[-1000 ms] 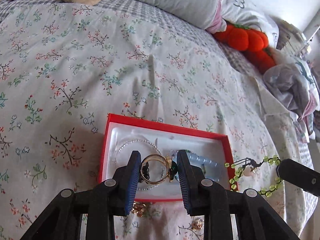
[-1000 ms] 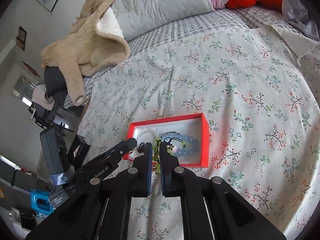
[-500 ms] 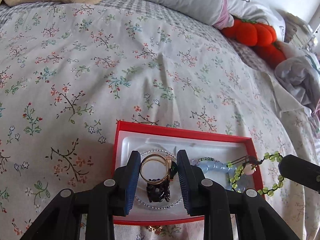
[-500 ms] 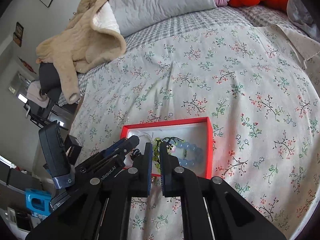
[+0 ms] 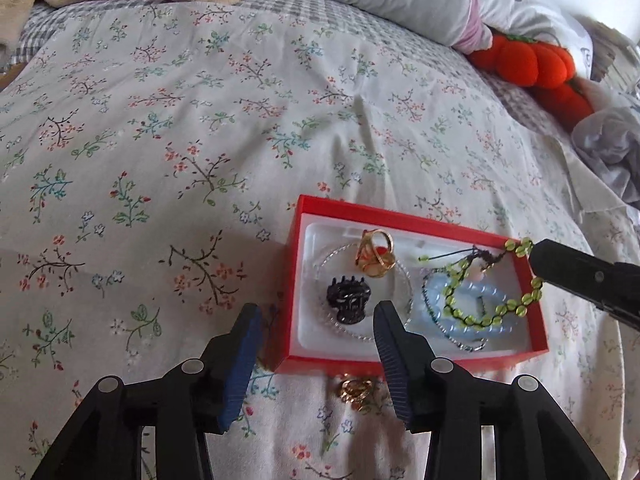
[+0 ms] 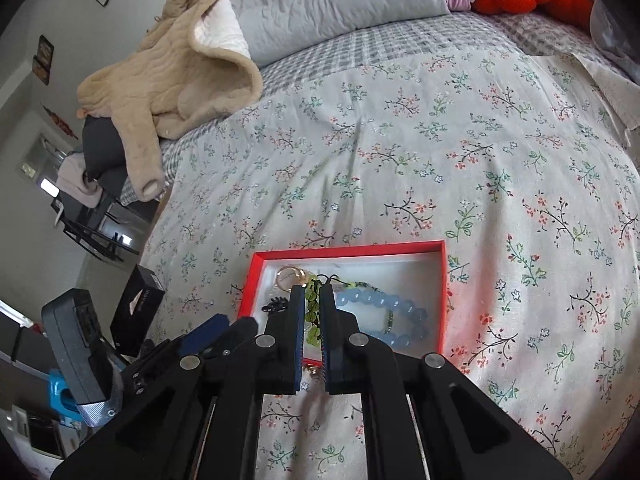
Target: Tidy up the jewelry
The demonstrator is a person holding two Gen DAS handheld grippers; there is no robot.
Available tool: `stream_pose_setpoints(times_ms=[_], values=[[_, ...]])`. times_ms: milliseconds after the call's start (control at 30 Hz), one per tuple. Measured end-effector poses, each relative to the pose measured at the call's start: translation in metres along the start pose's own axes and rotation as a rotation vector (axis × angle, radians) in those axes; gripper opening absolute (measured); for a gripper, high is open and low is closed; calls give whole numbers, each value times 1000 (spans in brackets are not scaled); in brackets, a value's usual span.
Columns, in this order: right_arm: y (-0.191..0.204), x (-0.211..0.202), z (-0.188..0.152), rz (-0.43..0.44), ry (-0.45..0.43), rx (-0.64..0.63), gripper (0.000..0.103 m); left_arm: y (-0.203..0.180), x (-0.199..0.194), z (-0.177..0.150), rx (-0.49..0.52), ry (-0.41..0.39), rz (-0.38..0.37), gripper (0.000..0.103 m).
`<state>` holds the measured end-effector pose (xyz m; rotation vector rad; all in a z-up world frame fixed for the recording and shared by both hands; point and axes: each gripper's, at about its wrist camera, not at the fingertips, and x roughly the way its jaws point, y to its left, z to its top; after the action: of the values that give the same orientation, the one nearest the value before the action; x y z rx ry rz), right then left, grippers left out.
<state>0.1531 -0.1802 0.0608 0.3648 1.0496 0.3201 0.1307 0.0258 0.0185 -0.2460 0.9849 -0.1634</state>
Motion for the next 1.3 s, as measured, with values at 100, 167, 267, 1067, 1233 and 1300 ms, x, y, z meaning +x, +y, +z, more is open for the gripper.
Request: stream_pose_setpoints(times_ms=[100,167,267,1067,1233,1300], values=[[-17,7,-2,-56,19,25,7,3,1,-5,2,16,18,52],[-28,11,-3,-75,31,43,7,4,2,-8,1,24,23,52],[-37,12,-5,-89,38,61,8,3,2,-8,6,27,29,56],[-48,-30,-57,-131,60,-80,34,4,-17,-34,146,38,71,83],[-54,-21,-81,-160,33,-118,45,3,-9,-51,166,33,83,86],[-53,-15,-90,-163,37,-144,45,4,-3,-60,177,41,88,86]])
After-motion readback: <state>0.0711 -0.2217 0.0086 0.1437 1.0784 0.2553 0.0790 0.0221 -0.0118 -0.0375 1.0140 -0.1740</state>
